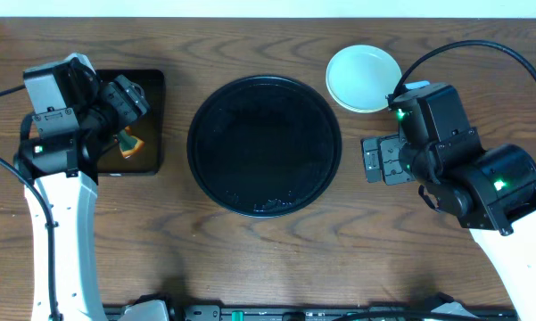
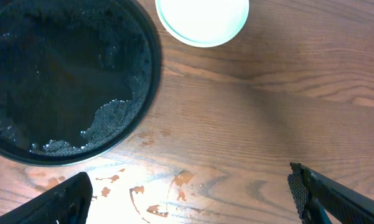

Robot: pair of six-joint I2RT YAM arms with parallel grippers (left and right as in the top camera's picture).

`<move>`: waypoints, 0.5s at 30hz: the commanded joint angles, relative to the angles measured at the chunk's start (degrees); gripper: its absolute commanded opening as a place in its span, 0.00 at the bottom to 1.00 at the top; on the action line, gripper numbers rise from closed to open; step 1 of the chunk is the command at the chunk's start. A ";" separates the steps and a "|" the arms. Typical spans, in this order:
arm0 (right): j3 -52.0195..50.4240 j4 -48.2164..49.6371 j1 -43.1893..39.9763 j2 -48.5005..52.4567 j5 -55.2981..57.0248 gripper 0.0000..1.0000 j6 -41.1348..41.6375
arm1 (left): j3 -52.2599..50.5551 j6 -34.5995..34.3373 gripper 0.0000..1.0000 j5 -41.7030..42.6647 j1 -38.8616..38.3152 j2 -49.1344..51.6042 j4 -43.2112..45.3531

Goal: Clean dirty plates on tray and stack at the side

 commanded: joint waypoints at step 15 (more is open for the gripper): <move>0.33 -0.04 -0.66 0.11 0.00 0.99 0.26 | -0.13 0.55 0.80 0.72 0.13 -0.20 -0.15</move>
